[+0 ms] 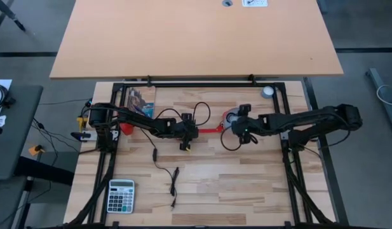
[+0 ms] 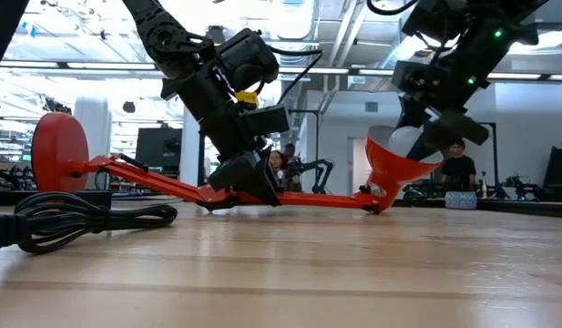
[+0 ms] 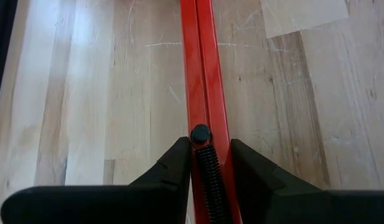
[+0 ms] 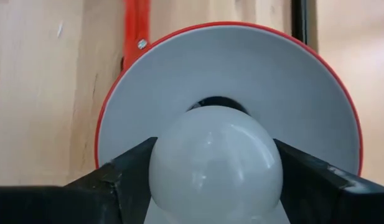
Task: Screw lightbulb
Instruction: Insert the lightbulb in the lamp
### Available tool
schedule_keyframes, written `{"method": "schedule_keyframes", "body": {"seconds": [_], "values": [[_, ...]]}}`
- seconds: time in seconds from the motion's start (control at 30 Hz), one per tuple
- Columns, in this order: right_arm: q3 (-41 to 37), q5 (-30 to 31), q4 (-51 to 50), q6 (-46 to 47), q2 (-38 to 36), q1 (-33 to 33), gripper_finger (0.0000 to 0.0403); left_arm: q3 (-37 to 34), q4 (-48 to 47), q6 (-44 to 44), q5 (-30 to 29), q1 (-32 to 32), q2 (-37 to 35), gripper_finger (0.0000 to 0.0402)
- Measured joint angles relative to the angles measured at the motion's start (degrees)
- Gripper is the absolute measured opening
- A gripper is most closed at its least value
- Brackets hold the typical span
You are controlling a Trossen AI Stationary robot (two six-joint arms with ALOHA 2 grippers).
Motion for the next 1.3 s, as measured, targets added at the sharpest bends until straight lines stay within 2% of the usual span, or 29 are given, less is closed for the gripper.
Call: {"method": "schedule_keyframes", "body": {"seconds": [0.3, 0.67, 0.97, 1.13, 1.3], "values": [[0.0, 0.9, 0.5, 30.4, 0.2, 0.4, 0.0289, 0.0, 0.1, -0.1, 0.1, 0.0, 0.0, 0.008], [0.0, 1.8, 0.7, 59.7, 0.3, 1.0, 0.03, -0.1, 0.2, 0.7, 0.2, 0.1, 0.0, 0.008], [0.0, 1.6, 1.5, 62.9, 0.3, 1.2, 0.034, -0.1, 0.9, 1.0, 0.4, 0.2, 0.0, 0.008], [1.5, 2.3, -2.1, 60.7, -0.2, 0.9, 0.036, -0.1, 0.9, 0.9, 0.3, 0.2, 0.0, 0.008], [5.3, 2.8, -7.6, 54.6, -0.2, 0.7, 0.0362, -0.1, 0.8, 0.6, 0.3, 0.2, 0.0, 0.008]]}}
